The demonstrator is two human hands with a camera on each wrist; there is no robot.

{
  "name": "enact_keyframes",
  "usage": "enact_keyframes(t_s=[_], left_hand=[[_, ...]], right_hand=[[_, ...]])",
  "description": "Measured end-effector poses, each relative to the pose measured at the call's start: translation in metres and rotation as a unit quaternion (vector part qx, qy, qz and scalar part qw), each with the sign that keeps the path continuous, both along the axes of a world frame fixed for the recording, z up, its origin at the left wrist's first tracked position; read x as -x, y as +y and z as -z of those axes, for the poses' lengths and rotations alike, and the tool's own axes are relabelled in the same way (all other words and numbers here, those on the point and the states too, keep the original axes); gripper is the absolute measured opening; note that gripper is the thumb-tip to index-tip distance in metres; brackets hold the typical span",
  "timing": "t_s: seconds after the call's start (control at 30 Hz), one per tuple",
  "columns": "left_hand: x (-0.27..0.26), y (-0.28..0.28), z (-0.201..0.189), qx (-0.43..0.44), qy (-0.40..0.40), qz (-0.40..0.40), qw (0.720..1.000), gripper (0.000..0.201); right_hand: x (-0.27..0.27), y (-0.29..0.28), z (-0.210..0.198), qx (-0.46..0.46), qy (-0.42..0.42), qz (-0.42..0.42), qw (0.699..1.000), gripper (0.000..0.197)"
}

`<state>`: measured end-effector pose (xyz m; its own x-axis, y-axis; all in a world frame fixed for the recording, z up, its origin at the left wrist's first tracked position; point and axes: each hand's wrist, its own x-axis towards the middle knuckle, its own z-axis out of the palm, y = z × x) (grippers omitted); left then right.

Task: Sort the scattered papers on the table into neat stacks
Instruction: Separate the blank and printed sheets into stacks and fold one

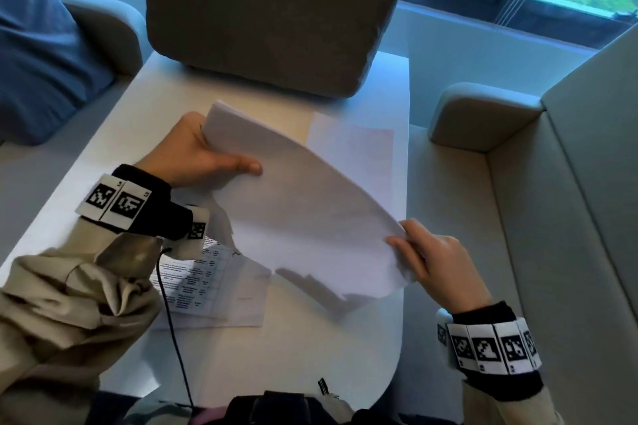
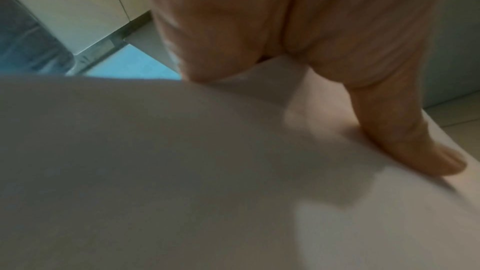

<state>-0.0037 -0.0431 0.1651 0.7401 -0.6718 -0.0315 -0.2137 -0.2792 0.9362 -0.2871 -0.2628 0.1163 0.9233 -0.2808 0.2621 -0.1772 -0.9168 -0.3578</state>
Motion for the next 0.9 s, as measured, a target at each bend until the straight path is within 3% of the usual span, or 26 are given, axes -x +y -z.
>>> enact_keyframes(t_s=[0.17, 0.27, 0.37, 0.47, 0.53, 0.63, 0.77, 0.9], left_hand=[[-0.009, -0.001, -0.001, -0.022, -0.007, 0.002, 1.000, 0.029], [-0.009, -0.001, -0.001, -0.015, -0.010, 0.009, 1.000, 0.032], [-0.009, -0.001, -0.001, -0.007, -0.012, 0.011, 1.000, 0.030], [-0.011, -0.003, -0.002, -0.010, -0.008, 0.014, 1.000, 0.025], [-0.012, -0.005, -0.003, -0.014, -0.009, 0.013, 1.000, 0.022], [-0.014, -0.008, -0.002, -0.034, -0.022, 0.006, 0.999, 0.026], [-0.020, -0.020, 0.011, -0.049, -0.127, -0.093, 0.986, 0.027], [-0.025, -0.026, 0.032, -0.039, -0.255, -0.221, 0.940, 0.048]], right_hand=[[-0.007, -0.004, -0.006, -0.084, -0.055, -0.050, 0.994, 0.029], [-0.009, -0.008, -0.007, -0.124, -0.066, -0.038, 0.989, 0.037], [-0.010, -0.007, -0.004, -0.165, -0.017, -0.007, 0.986, 0.024], [-0.012, -0.008, 0.002, -0.121, 0.044, -0.019, 0.992, 0.024], [-0.012, -0.010, 0.006, -0.106, 0.048, -0.014, 0.993, 0.025], [-0.012, -0.007, 0.007, -0.134, 0.054, -0.007, 0.990, 0.012], [-0.018, 0.005, 0.004, -0.210, 0.044, 0.027, 0.976, 0.017], [-0.026, 0.004, 0.010, -0.291, 0.002, 0.070, 0.954, 0.021]])
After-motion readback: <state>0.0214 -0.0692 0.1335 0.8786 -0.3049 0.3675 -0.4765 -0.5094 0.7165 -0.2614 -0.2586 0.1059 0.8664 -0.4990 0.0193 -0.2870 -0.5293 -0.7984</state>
